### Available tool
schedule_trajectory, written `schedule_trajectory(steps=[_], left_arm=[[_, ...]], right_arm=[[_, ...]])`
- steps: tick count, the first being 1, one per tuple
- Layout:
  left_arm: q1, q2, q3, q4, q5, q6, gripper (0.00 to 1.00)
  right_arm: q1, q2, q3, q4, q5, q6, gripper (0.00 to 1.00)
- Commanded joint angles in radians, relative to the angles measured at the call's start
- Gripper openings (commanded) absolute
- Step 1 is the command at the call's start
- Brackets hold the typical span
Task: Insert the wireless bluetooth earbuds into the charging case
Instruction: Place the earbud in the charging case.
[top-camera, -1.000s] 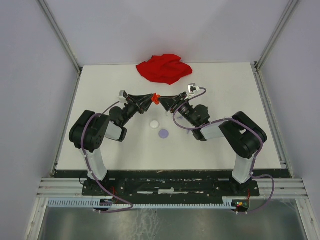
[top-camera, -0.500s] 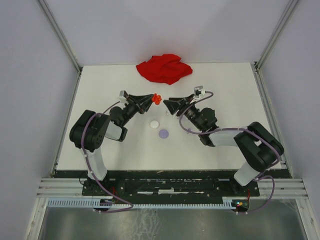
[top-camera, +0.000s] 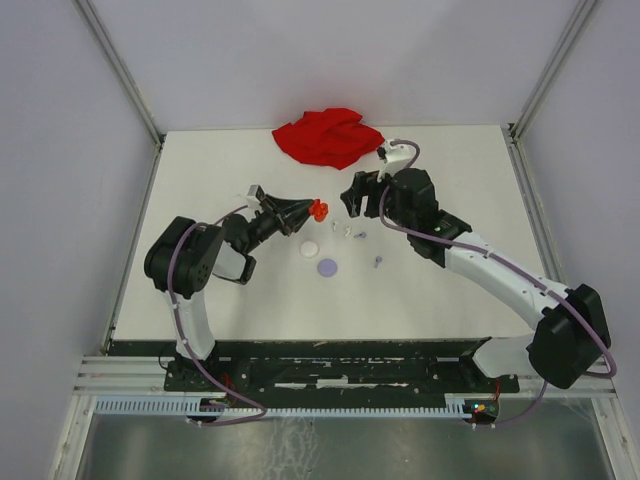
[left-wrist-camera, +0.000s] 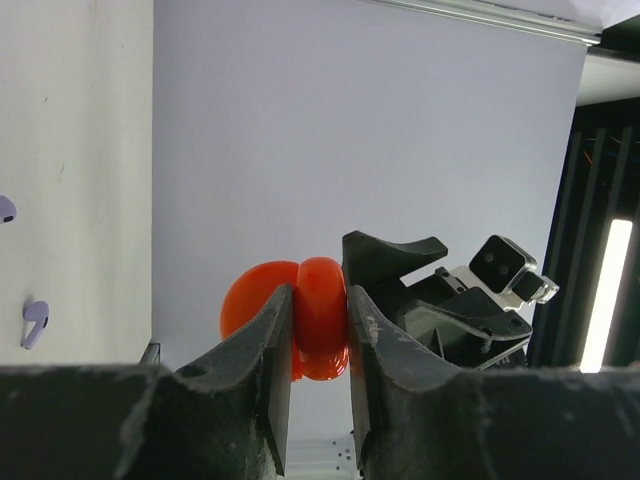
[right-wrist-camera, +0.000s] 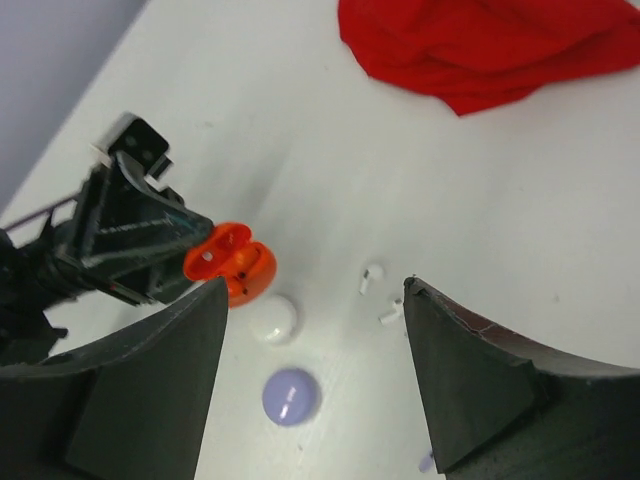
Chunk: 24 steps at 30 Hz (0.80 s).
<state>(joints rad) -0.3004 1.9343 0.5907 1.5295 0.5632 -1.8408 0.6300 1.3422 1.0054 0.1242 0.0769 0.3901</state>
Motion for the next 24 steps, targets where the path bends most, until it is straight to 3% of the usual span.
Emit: schedule_trajectory(steps=[1,10,24], left_arm=[[-0.001,0.024,0.039,0.199,0.064,0.058,0.03],[-0.006,0.038,0.056,0.170,0.116,0.091,0.03],[-0.027,0.046,0.073,0.146,0.186,0.118,0.03]], right_arm=[[-0.004,0.029,0.142,-0.390,0.046,-0.069,0.80],[-0.004,0.122,0.229,-0.514,0.016,-0.099,0.83],[-0.004,0.209,0.254,-0.490,-0.021,-0.101,0.83]])
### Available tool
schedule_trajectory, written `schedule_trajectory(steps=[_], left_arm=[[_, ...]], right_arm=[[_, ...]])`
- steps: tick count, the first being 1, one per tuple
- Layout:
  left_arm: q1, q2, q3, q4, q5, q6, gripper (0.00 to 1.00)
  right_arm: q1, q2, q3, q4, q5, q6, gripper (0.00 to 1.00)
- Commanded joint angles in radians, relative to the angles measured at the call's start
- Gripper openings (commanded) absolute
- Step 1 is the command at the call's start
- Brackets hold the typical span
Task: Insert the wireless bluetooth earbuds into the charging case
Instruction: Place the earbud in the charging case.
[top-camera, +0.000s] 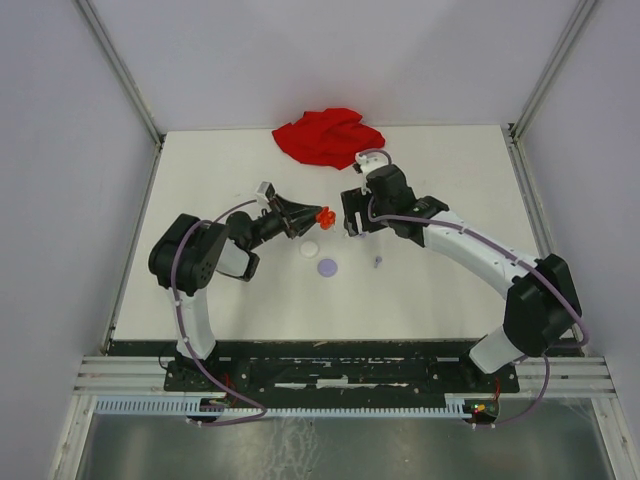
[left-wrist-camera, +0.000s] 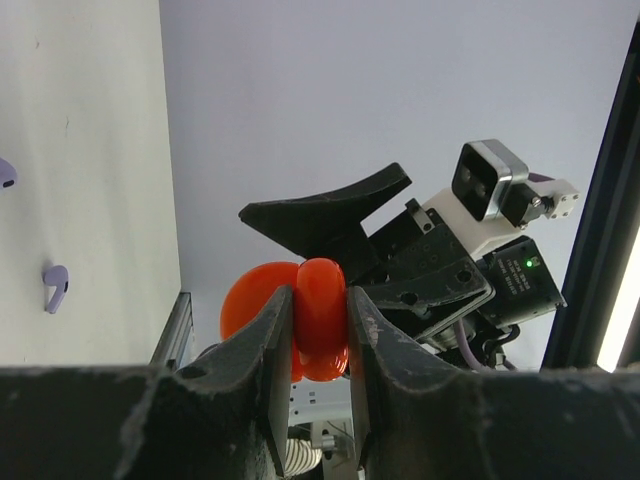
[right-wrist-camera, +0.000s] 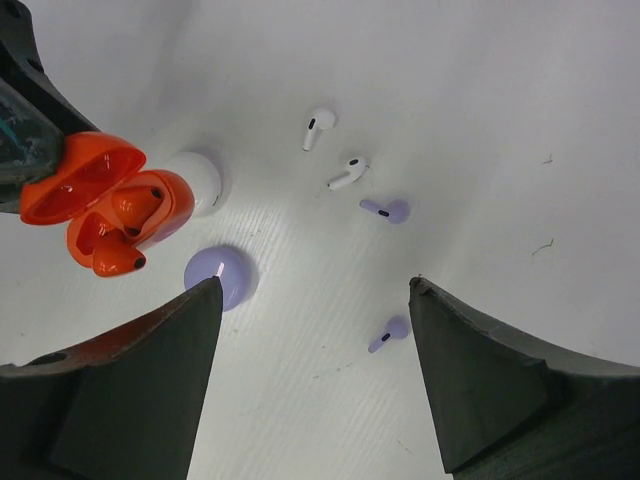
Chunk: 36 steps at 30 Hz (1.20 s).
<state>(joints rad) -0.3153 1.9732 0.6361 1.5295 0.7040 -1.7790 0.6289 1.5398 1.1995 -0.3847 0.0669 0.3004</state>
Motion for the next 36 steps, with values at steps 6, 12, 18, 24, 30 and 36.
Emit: schedule_trajectory(steps=[6,12,18,24,30,36], left_arm=[[-0.025,0.002,0.037,0.104,0.051,0.073,0.03],[-0.030,-0.004,0.043,0.064,0.040,0.116,0.03],[-0.030,0.005,0.053,0.047,0.026,0.121,0.03],[-0.030,0.017,0.068,0.032,0.002,0.122,0.03],[-0.029,0.025,0.063,0.048,-0.041,0.092,0.03],[-0.029,-0.007,0.040,0.062,-0.154,0.041,0.03]], right_arm=[[-0.003,0.031,0.075,0.022,-0.025,-0.006,0.84],[0.007,0.034,0.079,0.024,-0.047,0.000,0.84],[0.038,0.037,0.094,0.015,-0.049,0.000,0.83],[0.074,0.042,0.105,0.010,-0.045,0.003,0.83],[0.078,0.010,0.084,0.017,0.043,0.011,0.83],[0.079,-0.146,-0.083,0.196,0.084,-0.029,0.83]])
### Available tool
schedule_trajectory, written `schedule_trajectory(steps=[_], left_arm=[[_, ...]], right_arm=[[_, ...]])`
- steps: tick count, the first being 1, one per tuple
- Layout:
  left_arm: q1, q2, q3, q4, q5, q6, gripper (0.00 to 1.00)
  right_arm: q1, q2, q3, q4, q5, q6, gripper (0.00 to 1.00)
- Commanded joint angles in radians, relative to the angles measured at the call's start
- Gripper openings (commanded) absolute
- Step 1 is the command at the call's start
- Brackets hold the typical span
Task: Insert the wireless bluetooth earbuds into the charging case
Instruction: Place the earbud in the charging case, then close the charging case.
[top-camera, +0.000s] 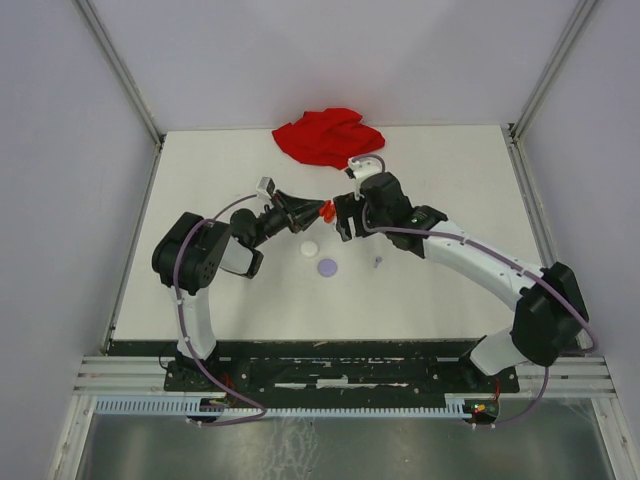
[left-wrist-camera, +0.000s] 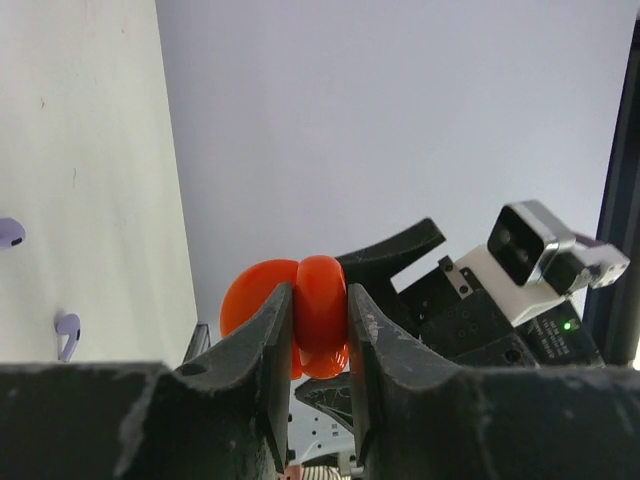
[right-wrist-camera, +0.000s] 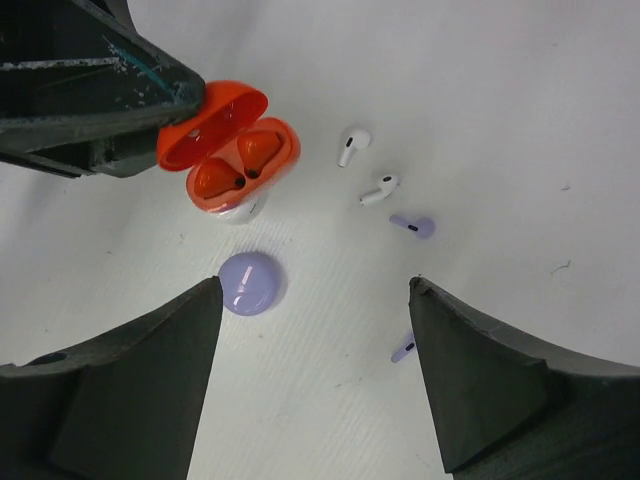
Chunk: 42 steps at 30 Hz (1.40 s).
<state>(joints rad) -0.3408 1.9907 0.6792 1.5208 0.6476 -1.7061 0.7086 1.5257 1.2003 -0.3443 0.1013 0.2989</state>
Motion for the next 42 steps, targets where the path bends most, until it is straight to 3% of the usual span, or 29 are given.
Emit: schedule_trajectory(steps=[1,6,11,14,18,24,30,42], left_arm=[[-0.004,-0.032,-0.007,0.071,-0.119,-0.040,0.03],[-0.020,-0.095,-0.014,-0.016,-0.235,-0.052,0.03],[-0.059,-0.154,-0.012,-0.126,-0.342,-0.067,0.03],[-0.084,-0.165,-0.012,-0.168,-0.397,-0.109,0.03],[-0.122,-0.165,-0.015,-0.193,-0.455,-0.172,0.03],[-0.168,-0.174,-0.028,-0.213,-0.544,-0.230,0.03],[-0.185,-0.210,-0.074,-0.233,-0.609,-0.244,0.03],[-0.185,-0.204,-0.130,-0.174,-0.618,-0.256,0.03]], right_arm=[[-0.001,-0.157,-0.126,0.202,0.052,-0.039,0.84],[0.000,-0.206,-0.330,0.508,0.097,-0.061,0.86],[0.015,-0.150,-0.389,0.656,0.147,-0.106,0.86],[0.035,-0.110,-0.462,0.847,0.190,-0.165,0.87],[0.052,-0.035,-0.548,1.133,0.201,-0.227,0.88],[0.090,0.101,-0.575,1.388,0.211,-0.317,0.89],[0.123,0.271,-0.618,1.778,0.218,-0.440,0.90],[0.135,0.313,-0.587,1.788,0.281,-0.504,0.91]])
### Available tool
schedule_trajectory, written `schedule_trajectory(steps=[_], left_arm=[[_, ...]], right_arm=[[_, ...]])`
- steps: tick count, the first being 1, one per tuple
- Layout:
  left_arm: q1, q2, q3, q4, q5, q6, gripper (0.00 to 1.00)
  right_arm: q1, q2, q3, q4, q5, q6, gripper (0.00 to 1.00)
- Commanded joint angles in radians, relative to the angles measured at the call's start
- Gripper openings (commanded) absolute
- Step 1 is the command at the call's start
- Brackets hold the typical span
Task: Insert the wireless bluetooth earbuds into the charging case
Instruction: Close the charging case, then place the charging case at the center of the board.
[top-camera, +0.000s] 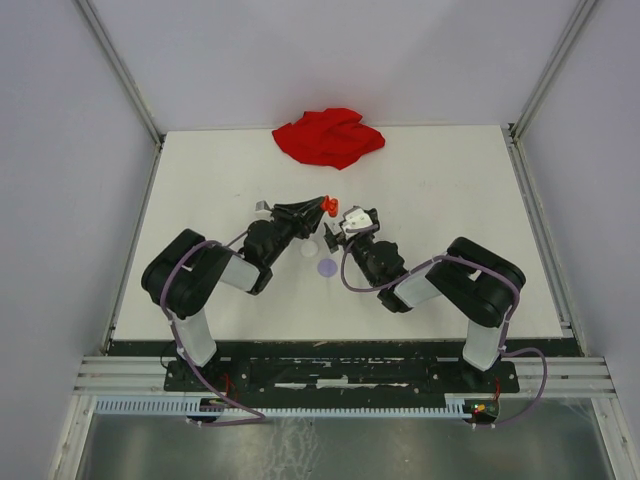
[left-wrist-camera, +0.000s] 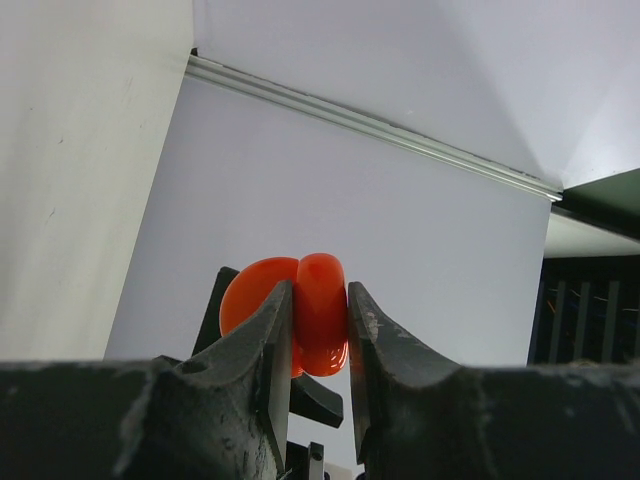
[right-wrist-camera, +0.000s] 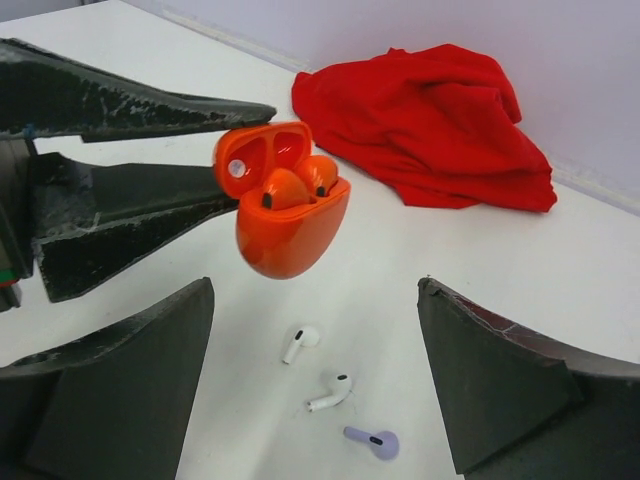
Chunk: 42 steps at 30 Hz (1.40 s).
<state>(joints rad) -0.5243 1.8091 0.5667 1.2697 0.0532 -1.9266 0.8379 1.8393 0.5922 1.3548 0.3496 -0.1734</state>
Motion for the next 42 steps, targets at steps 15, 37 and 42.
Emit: schedule_trajectory(steps=[15,37,42], left_arm=[[-0.001,-0.018,-0.054,0.117,-0.005,-0.044,0.03],[0.000,0.006,-0.106,0.171,0.006,-0.040,0.03],[0.045,0.042,-0.092,0.200,0.063,0.008,0.03]], right_arm=[[0.006,0.012,0.058,0.087,0.109,-0.071,0.92],[0.003,-0.067,0.011,0.086,0.176,-0.113,0.93],[0.002,-0.130,-0.029,0.057,0.220,-0.081,0.95]])
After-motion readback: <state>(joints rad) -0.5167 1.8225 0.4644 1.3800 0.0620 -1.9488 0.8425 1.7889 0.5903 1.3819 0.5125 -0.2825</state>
